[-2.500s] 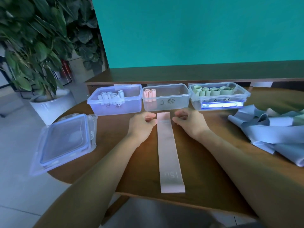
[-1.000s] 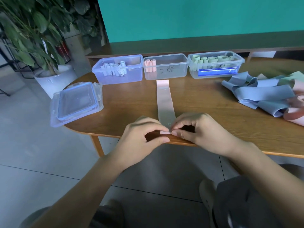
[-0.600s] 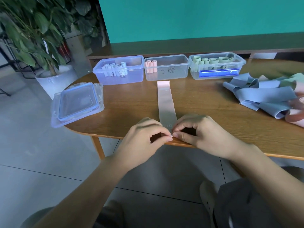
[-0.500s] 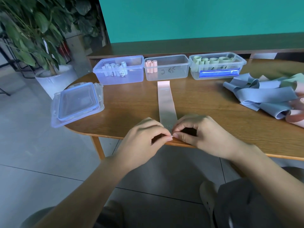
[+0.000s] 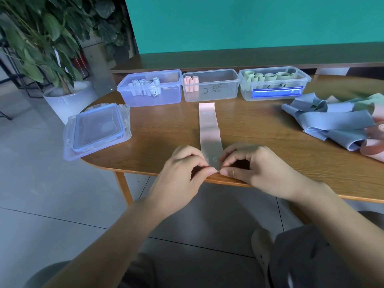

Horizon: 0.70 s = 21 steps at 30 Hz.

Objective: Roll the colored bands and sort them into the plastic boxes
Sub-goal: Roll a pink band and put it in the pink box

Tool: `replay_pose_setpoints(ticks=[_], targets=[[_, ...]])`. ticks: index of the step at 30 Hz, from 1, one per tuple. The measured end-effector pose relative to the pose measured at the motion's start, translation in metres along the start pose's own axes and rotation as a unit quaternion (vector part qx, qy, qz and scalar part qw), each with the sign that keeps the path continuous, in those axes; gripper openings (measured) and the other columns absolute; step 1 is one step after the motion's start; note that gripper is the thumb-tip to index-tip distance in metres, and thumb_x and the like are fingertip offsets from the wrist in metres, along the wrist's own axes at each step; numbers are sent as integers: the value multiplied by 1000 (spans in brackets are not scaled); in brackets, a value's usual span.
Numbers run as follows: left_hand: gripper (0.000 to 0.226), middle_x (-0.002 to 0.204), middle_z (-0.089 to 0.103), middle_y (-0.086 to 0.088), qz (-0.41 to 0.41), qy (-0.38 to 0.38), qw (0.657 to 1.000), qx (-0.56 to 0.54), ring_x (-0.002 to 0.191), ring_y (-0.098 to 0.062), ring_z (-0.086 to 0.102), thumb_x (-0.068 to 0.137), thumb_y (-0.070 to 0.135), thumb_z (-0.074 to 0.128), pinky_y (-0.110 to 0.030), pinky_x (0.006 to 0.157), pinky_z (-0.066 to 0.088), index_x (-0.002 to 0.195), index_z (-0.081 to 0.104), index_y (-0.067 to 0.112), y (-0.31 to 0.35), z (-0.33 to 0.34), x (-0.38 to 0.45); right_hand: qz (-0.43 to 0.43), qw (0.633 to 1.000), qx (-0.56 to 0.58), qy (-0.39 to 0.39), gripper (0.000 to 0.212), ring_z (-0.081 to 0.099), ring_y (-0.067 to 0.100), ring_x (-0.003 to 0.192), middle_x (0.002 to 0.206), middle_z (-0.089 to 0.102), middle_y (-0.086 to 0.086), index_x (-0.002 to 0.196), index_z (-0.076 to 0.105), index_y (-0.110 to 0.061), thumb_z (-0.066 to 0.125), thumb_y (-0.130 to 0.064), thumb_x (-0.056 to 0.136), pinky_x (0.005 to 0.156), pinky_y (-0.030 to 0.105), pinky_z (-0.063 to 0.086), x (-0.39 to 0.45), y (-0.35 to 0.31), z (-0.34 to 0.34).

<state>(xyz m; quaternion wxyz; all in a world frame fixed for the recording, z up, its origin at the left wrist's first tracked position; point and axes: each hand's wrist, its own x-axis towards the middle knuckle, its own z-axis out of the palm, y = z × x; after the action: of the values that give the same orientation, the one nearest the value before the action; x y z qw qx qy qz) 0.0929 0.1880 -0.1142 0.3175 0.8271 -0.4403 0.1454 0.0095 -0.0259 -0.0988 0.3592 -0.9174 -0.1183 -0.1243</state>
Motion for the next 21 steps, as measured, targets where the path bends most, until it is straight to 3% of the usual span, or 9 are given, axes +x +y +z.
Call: replay_pose_setpoints(ticks=[6,12,16,19,21], targets=[[36,99,51,15,-63,-8,998,5,94,-1,47,90,48,64,-5,80,35,84,75,14,2,-2,4,93,995,6,-21,11,59,1,101,112,59,-18,86,77,-23,75,-33,88,89,22,48,10,-4,-2],[23,104,51,15,-103,-20,994,-5,94,-4,52,87,43,73,-17,81,44,84,69,20,4,-3,6,141,989,2,-33,14,57,1,99,113,59,-17,81,74,-27,79,-40,83,87,23,48,18,-6,-5],[5,91,59,16,-66,-26,996,-55,88,-7,57,87,20,75,-9,71,39,86,71,23,5,-8,7,98,994,40,-27,9,58,6,95,104,62,-5,84,71,-25,81,-24,84,86,26,48,15,-9,-6],[7,87,64,13,-23,-45,996,-72,85,-11,61,91,15,71,-19,72,46,90,75,20,2,-8,6,48,997,33,-40,12,58,7,107,111,60,-9,88,74,-31,79,-21,86,93,17,43,10,-6,-5],[9,90,65,11,1,-63,996,-67,89,-10,61,94,17,68,-26,77,49,93,76,19,-1,-8,6,18,999,0,-45,10,57,8,111,111,60,-11,91,75,-31,77,-22,88,95,18,41,7,-4,-4]])
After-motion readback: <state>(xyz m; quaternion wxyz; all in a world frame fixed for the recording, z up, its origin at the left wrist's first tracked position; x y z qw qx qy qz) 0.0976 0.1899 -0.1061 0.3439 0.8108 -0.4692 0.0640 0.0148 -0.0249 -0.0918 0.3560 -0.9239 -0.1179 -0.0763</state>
